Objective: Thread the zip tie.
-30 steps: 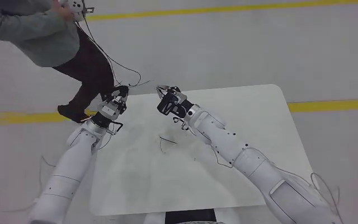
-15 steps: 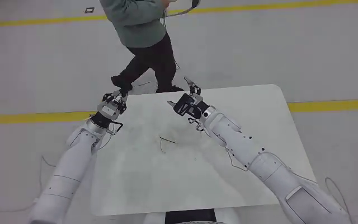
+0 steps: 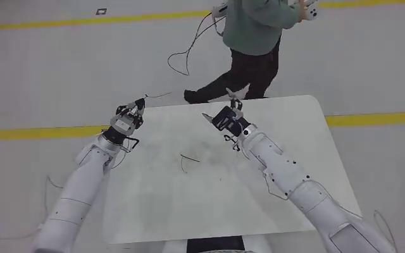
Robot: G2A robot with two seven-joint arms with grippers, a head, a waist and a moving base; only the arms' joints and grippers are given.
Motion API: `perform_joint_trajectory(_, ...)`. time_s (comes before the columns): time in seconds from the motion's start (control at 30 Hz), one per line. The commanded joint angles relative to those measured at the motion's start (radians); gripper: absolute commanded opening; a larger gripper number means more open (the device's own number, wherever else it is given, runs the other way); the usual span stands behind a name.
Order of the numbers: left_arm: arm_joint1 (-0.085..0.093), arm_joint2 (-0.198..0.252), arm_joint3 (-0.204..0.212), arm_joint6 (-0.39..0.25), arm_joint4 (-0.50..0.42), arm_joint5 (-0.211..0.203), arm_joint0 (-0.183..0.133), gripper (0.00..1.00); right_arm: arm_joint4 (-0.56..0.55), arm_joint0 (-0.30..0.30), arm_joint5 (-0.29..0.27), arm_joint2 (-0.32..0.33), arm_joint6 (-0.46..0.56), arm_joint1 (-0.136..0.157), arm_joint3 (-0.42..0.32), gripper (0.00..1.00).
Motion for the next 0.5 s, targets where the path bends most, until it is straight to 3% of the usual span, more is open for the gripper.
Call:
perform_joint_trajectory(0.0,0.000,0.000,0.000,0.000,0.000,0.000,0.000,0.00,0.000,-0.024,-0.008,0.026,0.001,0.013,-0.021,1.00)
perform_joint_trajectory(0.37,0.000,0.000,0.000,0.000,0.000,0.000,0.000,0.00,0.000,-0.135,-0.005,0.124,0.007,0.086,-0.109,1.00)
perform_joint_trajectory(0.47,-0.002,0.001,-0.015,0.020,-0.001,0.000,0.003,0.00,0.000,-0.135,-0.005,0.124,0.007,0.086,-0.109,1.00)
